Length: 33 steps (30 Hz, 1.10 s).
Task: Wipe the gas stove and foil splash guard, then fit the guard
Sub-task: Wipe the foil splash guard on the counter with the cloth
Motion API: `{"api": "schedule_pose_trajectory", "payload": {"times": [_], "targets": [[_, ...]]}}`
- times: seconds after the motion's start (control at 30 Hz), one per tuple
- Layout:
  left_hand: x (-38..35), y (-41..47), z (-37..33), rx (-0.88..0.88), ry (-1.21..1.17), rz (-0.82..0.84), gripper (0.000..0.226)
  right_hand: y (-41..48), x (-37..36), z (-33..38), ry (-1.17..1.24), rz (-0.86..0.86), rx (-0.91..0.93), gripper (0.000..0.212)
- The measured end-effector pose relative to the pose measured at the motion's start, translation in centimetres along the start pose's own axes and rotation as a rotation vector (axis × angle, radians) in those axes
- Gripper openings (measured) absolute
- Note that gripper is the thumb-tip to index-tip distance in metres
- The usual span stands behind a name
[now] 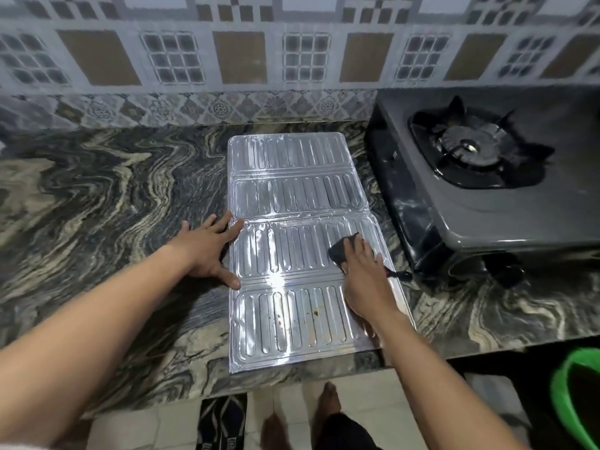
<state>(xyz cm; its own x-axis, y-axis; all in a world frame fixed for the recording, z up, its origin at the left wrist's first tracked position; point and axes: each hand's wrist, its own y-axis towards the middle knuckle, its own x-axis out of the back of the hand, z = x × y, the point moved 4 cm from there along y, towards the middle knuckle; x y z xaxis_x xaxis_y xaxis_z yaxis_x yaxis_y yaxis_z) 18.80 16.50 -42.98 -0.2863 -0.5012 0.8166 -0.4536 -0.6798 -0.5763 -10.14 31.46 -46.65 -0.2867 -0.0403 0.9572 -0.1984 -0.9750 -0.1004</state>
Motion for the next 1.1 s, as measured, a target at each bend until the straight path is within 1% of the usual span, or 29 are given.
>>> {"api": "schedule_pose_trajectory", "payload": {"times": [0.07, 0.13, 0.17, 0.2, 0.23, 0.3, 0.33, 0.4, 0.57, 0.67, 0.8, 0.87, 0.9, 0.97, 1.1], "targets": [[0.1, -0.7, -0.7, -0.029, 0.029, -0.057, 0.130, 0.0, 0.0, 0.3, 0.002, -0.005, -0.011, 0.066], [-0.4, -1.8, -1.4, -0.062, 0.084, -0.127, 0.104, 0.1, 0.1, 0.5, 0.000, -0.008, -0.029, 0.065], [-1.0, -2.4, -1.6, -0.068, 0.088, -0.136, 0.096, 0.1, 0.2, 0.6, -0.002, -0.009, -0.038, 0.065], [-1.7, -3.0, -1.6, -0.071, 0.069, -0.121, 0.098, 0.0, 0.3, 0.7, -0.005, -0.009, -0.046, 0.064], [-2.5, -3.4, -1.5, -0.066, 0.039, -0.089, 0.109, 0.0, 0.3, 0.8, -0.007, -0.007, -0.055, 0.065], [-3.8, -4.2, -1.3, -0.055, 0.007, -0.024, 0.138, 0.1, 0.4, 1.0, -0.009, 0.000, -0.070, 0.066], [-4.0, -4.3, -1.4, -0.054, 0.012, -0.013, 0.148, 0.1, 0.4, 1.1, -0.007, 0.003, -0.076, 0.067], [-3.9, -4.1, -1.6, -0.068, 0.037, -0.024, 0.156, 0.2, 0.5, 1.4, -0.004, 0.002, -0.092, 0.070], [-3.9, -3.9, -1.6, -0.074, 0.045, -0.014, 0.159, -1.3, 0.2, 1.3, 0.039, -0.003, -0.113, 0.063], [-4.0, -3.9, -1.5, -0.073, 0.041, -0.014, 0.158, -3.7, 0.4, 0.1, 0.041, -0.052, -0.180, 0.060], [-4.0, -3.8, -1.5, -0.073, 0.028, -0.015, 0.159, -6.5, 0.0, 0.6, 0.036, -0.065, -0.249, 0.060], [-4.0, -3.8, -1.6, -0.071, 0.029, -0.007, 0.159, -6.8, -0.3, 2.2, 0.020, -0.067, -0.244, 0.065], [-3.9, -3.7, -1.6, -0.072, 0.032, -0.006, 0.158, -6.7, -0.4, 3.3, 0.012, -0.063, -0.215, 0.070], [-3.8, -3.8, -1.7, -0.073, 0.037, 0.000, 0.158, -6.3, -0.8, 6.2, 0.008, -0.044, -0.093, 0.080], [-3.7, -3.9, -1.9, -0.064, 0.035, 0.016, 0.159, -5.9, -2.3, 11.8, 0.037, 0.030, 0.133, 0.091]]}}
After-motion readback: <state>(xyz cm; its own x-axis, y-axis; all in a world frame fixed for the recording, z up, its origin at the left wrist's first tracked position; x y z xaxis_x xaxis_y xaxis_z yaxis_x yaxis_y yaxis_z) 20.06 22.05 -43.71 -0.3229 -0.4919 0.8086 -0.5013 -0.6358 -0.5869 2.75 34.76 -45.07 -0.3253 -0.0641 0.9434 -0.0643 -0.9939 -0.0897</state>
